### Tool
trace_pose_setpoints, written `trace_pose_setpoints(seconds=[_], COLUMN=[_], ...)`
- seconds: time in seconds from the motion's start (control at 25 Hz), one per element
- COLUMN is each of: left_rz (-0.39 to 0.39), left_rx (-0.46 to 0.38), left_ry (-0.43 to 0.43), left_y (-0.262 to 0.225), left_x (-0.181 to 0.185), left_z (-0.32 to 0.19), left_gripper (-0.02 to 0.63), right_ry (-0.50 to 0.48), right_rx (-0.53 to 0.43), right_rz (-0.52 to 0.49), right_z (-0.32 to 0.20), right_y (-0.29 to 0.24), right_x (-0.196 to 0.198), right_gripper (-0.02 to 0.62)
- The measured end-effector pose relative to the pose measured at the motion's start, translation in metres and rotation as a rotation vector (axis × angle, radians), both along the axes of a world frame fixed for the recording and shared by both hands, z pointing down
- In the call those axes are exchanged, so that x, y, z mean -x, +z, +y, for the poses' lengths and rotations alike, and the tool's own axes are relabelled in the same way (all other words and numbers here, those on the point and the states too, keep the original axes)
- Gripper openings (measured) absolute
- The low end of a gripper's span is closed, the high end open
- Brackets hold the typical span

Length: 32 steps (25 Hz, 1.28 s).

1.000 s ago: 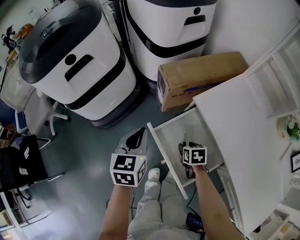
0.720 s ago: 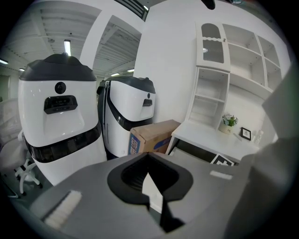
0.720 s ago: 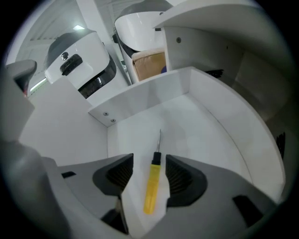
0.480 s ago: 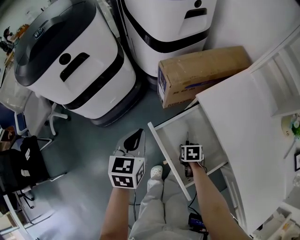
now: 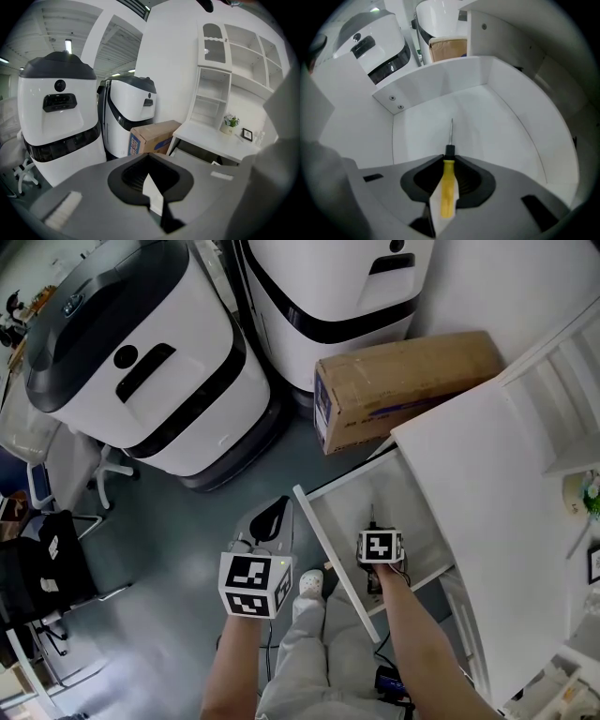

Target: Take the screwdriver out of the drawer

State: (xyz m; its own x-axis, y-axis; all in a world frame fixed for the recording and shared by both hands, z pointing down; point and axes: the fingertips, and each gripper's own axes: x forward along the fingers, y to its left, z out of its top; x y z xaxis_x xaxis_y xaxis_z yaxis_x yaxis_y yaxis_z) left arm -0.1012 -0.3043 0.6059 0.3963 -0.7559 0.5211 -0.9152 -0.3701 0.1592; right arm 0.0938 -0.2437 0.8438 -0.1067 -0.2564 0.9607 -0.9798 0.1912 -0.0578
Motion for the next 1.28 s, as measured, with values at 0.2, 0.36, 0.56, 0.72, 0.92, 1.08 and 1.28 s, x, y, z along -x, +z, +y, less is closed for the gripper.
trace_pose_setpoints(seconds=[0.2, 0.36, 0.56, 0.72, 0.92, 1.08, 1.28], left_rz=[-0.003, -0.002, 0.001, 0.011, 0.021, 0.030, 0.045], left_rx=[-0.013, -0.030, -0.056, -0.078, -0.105, -0.128, -0.149], left_ry=[0.025, 0.035, 0.050, 0.057, 0.069, 0.078, 0.087], left_y=[-0.009, -0.019, -0.036, -0.051, -0.071, -0.087, -0.104], left_x=[-0.006, -0.008, -0.013, -0.017, -0.021, -0.025, -0.034], left_z=[-0.001, -0.002, -0.003, -0.004, -0.008, -0.011, -0.014], left_gripper=[0.009, 0.009, 0.009, 0.009, 0.009, 0.009, 0.009], right_ry=[0.014, 0.045, 0.040, 0.051, 0.045, 0.040, 0.005], right_rx=[0.012, 0.013, -0.020, -0.034, -0.061, -0.087, -0.121], right_rz=[-0.004, -0.031, -0.052, -0.058, -0.059, -0.061, -0.053], right_z=[0.004, 0.012, 0.013, 0.014, 0.012, 0.006, 0.003], right_y=[-0.001, -0.006, -0.027, -0.047, -0.070, -0.090, -0.116], right_x=[-0.001, -0.005, -0.007, -0.010, -0.013, -0.014, -0.013], right_gripper=[0.084, 0.084, 0.084, 0.084, 0.084, 0.084, 0.084])
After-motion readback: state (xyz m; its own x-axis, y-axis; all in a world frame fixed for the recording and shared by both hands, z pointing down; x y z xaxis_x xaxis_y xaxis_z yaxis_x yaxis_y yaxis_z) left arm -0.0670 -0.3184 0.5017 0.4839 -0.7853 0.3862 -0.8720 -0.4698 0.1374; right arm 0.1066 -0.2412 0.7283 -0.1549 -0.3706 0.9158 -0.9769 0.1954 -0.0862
